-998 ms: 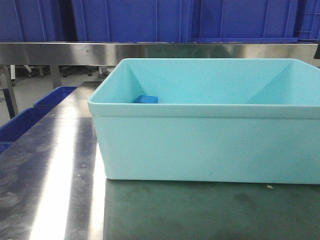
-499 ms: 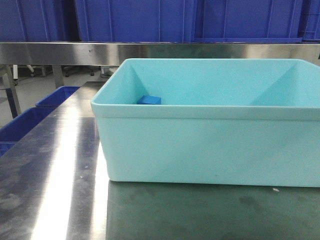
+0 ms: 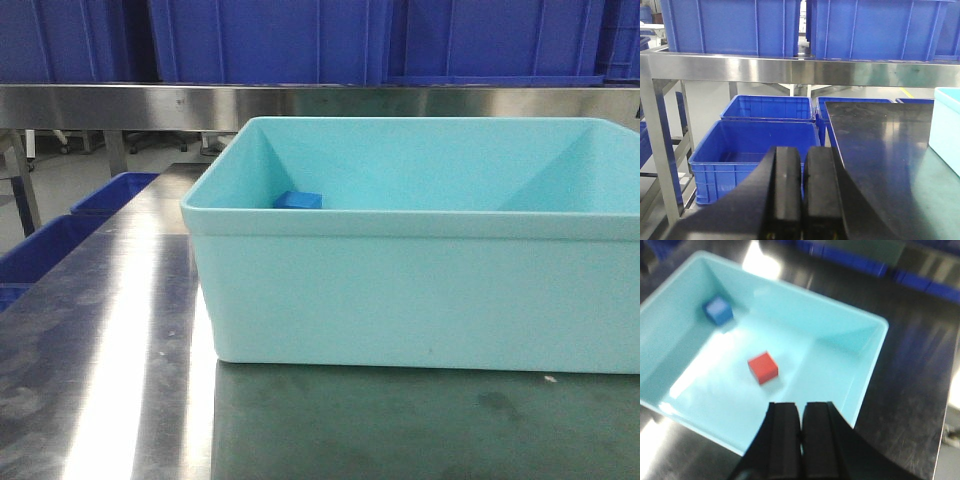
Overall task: Pick red cube and place on left shelf
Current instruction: 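Lower the right gripper into the tub and close on the red cube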
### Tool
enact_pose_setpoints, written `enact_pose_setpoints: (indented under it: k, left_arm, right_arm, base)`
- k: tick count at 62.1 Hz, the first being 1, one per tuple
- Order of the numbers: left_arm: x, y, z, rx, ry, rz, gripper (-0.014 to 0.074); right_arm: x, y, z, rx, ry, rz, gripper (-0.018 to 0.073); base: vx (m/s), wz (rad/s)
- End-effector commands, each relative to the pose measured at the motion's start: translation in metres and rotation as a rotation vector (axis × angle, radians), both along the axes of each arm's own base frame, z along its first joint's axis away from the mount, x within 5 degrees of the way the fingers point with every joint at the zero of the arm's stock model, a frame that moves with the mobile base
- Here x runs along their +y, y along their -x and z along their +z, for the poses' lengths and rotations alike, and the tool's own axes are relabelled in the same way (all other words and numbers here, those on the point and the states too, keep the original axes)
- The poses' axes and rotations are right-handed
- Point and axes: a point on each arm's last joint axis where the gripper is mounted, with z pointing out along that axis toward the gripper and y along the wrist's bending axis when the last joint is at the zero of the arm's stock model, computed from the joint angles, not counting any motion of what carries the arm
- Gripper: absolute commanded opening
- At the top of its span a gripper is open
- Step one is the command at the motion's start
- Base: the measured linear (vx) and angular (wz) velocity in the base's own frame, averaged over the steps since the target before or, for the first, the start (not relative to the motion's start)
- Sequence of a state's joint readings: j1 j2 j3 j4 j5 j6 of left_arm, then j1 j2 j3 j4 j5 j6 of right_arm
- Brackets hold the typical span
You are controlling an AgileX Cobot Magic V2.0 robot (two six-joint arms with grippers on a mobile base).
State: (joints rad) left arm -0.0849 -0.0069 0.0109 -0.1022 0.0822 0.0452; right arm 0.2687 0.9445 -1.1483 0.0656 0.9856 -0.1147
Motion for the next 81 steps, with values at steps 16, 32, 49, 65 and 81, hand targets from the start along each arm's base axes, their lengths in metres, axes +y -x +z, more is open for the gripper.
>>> enact_pose_setpoints:
  k: [16, 32, 49, 65, 81]
  left_arm:
    - [0.001, 0.0, 0.001, -0.075, 0.016, 0.003, 0.0102]
    - [0.001, 0.0, 0.001, -0.075, 0.016, 0.003, 0.0102]
    - [0.001, 0.0, 0.001, -0.075, 0.016, 0.003, 0.0102]
    - [0.001, 0.0, 0.001, -0.075, 0.016, 0.003, 0.0102]
    - [0.001, 0.0, 0.001, -0.075, 0.016, 0.003, 0.0102]
  right_arm:
    - [0.028, -0.078, -0.02, 0.236, 0.198, 0.237, 0.0504]
    - [0.058, -0.114, -0.047, 0.268, 0.111, 0.491, 0.0511]
    - [0.066, -0.144, -0.083, 0.318, 0.145, 0.518, 0.0511]
    - [0.074, -0.164, -0.111, 0.331, 0.179, 0.552, 0.0511]
    - [0.078, -0.18, -0.131, 0.32, 0.186, 0.538, 0.0511]
  base:
    - [0.0, 0.0]
    - [0.0, 0.0]
    - [0.0, 0.0]
    - [0.0, 0.0]
    - [0.0, 0.0]
